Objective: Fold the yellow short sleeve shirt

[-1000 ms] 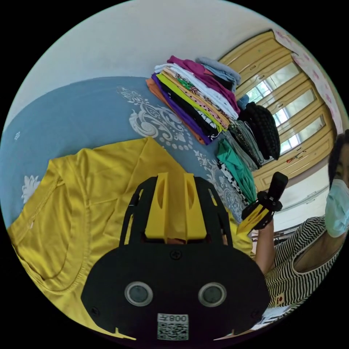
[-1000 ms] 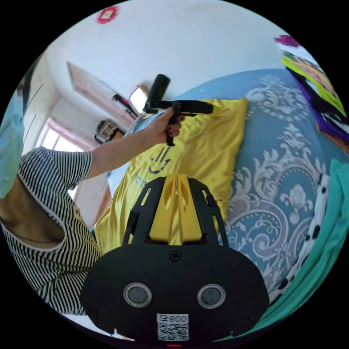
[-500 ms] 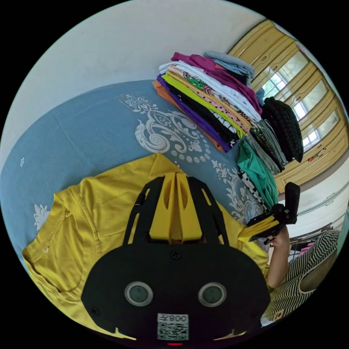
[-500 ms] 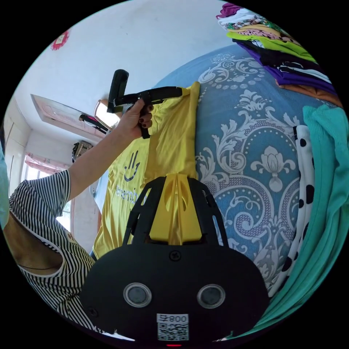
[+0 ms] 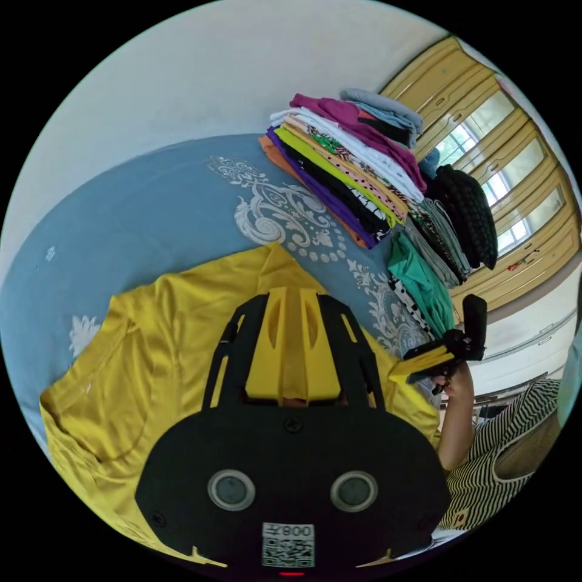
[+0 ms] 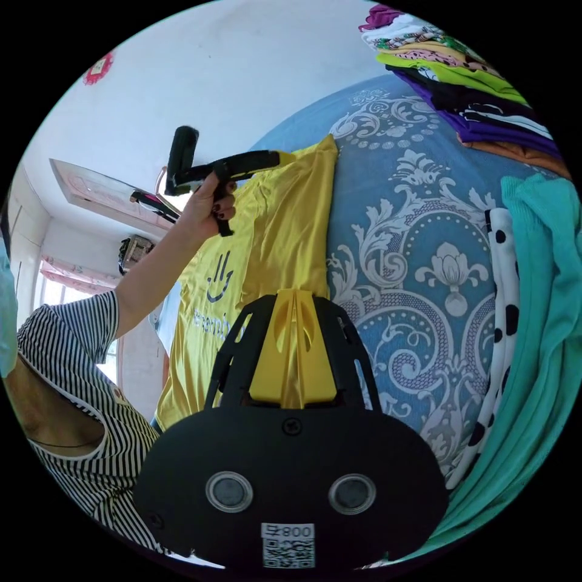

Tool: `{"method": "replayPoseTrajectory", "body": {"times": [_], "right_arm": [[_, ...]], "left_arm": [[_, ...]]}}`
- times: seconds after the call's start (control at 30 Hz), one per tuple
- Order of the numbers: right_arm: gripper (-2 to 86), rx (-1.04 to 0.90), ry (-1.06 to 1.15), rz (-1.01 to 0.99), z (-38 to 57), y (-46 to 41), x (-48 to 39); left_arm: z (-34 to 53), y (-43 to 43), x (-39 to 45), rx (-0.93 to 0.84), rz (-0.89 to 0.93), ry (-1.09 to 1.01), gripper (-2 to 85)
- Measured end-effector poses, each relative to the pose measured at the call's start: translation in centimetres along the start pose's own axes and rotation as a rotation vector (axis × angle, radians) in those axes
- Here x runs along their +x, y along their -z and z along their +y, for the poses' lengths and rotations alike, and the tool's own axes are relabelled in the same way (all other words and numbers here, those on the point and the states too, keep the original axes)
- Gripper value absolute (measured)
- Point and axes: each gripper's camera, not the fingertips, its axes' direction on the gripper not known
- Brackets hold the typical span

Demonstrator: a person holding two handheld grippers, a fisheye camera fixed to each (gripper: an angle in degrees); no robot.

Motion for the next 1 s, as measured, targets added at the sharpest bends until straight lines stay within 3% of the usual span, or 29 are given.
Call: {"method": "replayPoseTrajectory", "body": {"times": [0.2,0.33,0.53,0.73,0.87,1.0], "right_arm": [[0.1,0.069,0.112,-0.026,-1.1,0.6,-3.5],[0.2,-0.16,0.143,0.044,-3.4,-4.9,-4.9],[0.1,-0.16,0.17,0.049,-4.7,-5.6,-6.0],[0.1,-0.021,-0.018,-0.295,-4.3,-5.1,-0.9],[0.2,0.066,-0.147,-0.317,-4.1,-4.2,-0.3],[0.5,0.122,-0.216,-0.205,-3.3,-2.8,-2.4]], "left_arm": [[2.7,8.0,-0.8,-0.068,-0.078,0.087,2.1],[3.1,16.4,-0.5,0.092,0.025,0.163,1.6],[10.3,28.0,2.8,0.226,0.15,0.317,1.7],[24.9,44.7,2.2,0.352,-0.039,0.685,3.4],[33.7,55.3,0.4,0.51,-0.1,0.95,5.8],[36.7,61.0,-1.2,0.598,-0.101,1.067,7.4]]}}
